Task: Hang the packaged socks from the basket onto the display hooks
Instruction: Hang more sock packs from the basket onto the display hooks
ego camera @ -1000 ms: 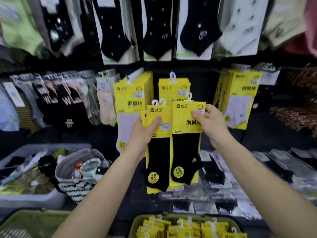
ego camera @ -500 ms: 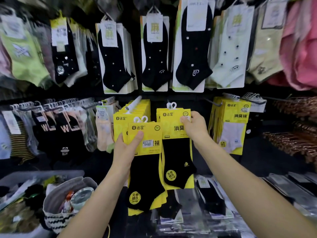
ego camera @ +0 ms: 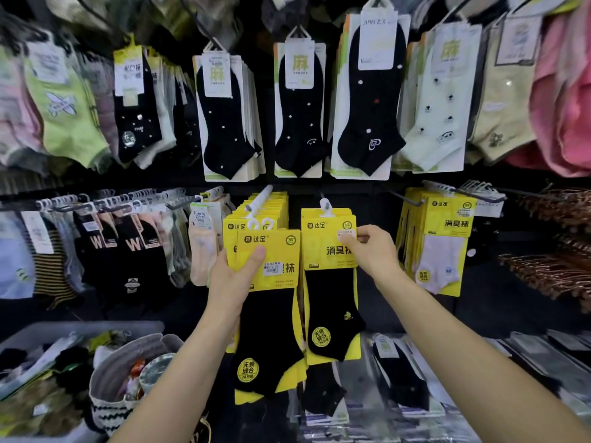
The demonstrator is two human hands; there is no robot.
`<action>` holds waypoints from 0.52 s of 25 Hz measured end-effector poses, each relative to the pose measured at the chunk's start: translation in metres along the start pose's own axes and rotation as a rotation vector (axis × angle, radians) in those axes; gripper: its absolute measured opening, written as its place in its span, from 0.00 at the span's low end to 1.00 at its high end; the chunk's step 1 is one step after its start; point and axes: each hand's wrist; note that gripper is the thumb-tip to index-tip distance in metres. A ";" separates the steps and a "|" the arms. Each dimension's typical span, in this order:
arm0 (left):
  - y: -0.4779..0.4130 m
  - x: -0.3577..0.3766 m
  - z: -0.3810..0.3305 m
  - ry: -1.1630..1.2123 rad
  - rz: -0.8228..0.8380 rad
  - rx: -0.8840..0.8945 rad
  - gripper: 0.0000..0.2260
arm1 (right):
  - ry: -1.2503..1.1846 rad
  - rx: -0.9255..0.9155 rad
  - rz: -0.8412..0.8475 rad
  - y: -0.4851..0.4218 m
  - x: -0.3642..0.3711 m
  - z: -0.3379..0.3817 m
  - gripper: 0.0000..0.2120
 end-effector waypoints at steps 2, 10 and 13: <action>-0.005 -0.007 -0.002 -0.020 -0.043 0.014 0.09 | 0.043 0.009 -0.012 0.002 -0.005 -0.003 0.15; -0.003 0.017 -0.005 -0.160 -0.003 -0.021 0.30 | -0.055 -0.226 0.174 0.032 0.007 0.027 0.08; 0.003 0.031 -0.001 -0.120 0.014 -0.101 0.37 | -0.004 -0.258 0.194 0.035 0.008 0.031 0.07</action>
Point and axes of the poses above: each hand's wrist, its own y-axis away from the middle knuckle, its own x-axis out of the palm, z = x × y, and after that the axes turned 9 degrees about x, right-handed
